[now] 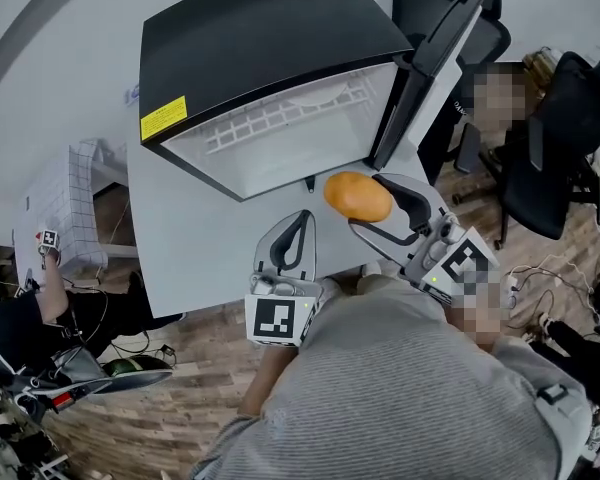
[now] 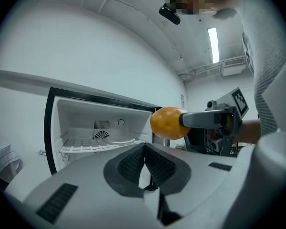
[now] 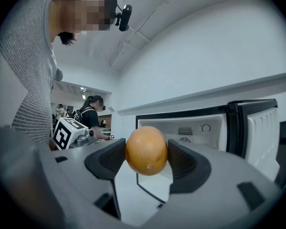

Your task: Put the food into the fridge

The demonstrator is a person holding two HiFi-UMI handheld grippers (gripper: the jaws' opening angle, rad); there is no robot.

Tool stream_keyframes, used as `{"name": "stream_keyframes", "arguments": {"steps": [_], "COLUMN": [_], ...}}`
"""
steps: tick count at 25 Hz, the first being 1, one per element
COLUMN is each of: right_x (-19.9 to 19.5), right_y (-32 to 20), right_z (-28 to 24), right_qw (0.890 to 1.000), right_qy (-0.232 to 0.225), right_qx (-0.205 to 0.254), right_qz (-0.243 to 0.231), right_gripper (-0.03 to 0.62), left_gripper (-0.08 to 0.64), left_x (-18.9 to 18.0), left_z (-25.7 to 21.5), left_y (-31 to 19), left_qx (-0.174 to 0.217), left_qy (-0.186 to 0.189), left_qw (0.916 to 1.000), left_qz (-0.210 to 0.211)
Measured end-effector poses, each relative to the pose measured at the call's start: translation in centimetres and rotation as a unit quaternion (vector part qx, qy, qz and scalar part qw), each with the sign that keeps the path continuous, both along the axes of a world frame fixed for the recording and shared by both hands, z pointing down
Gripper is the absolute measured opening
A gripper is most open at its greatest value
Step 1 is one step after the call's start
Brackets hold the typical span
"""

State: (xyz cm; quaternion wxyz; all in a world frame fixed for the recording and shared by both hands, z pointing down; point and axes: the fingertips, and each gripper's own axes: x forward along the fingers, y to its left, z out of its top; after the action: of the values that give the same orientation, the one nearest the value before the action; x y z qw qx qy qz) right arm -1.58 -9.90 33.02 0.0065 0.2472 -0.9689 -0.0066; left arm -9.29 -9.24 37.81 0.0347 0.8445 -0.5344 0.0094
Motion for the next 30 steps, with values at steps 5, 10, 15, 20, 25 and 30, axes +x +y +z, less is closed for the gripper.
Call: {"name": "stream_keyframes", "arguments": {"steps": [5, 10, 15, 20, 25, 30], "right_x": [-0.2, -0.6, -0.7, -1.0, -1.6, -2.4], "right_y": [-0.9, -1.5, -1.9, -2.8, -5.4, -8.9], "right_z": [0.3, 0.4, 0.2, 0.4, 0.9, 1.7], "right_qw": [1.000, 1.000, 1.000, 0.999, 0.998, 0.996], "right_qy": [-0.002, -0.005, -0.008, -0.005, 0.008, 0.023], "right_qx": [0.000, 0.003, 0.008, 0.013, 0.020, 0.025], "right_qz": [0.003, 0.012, 0.020, 0.033, 0.055, 0.083], "right_gripper": [0.270, 0.270, 0.270, 0.270, 0.270, 0.270], "left_gripper": [0.011, 0.011, 0.011, 0.011, 0.011, 0.011], "left_x": [0.1, -0.1, 0.0, 0.1, -0.2, -1.1], "left_z": [0.6, 1.1, 1.0, 1.2, 1.4, 1.6], "left_y": [-0.3, -0.1, -0.2, 0.2, 0.6, 1.0], "left_qx": [-0.007, -0.009, 0.006, 0.009, 0.007, 0.007], "left_qy": [-0.003, -0.004, 0.003, 0.003, 0.005, 0.006], "left_qw": [1.0000, 1.0000, 1.0000, 0.9999, 0.9999, 0.9999], "left_qz": [0.001, 0.000, 0.005, 0.012, 0.014, 0.008]}}
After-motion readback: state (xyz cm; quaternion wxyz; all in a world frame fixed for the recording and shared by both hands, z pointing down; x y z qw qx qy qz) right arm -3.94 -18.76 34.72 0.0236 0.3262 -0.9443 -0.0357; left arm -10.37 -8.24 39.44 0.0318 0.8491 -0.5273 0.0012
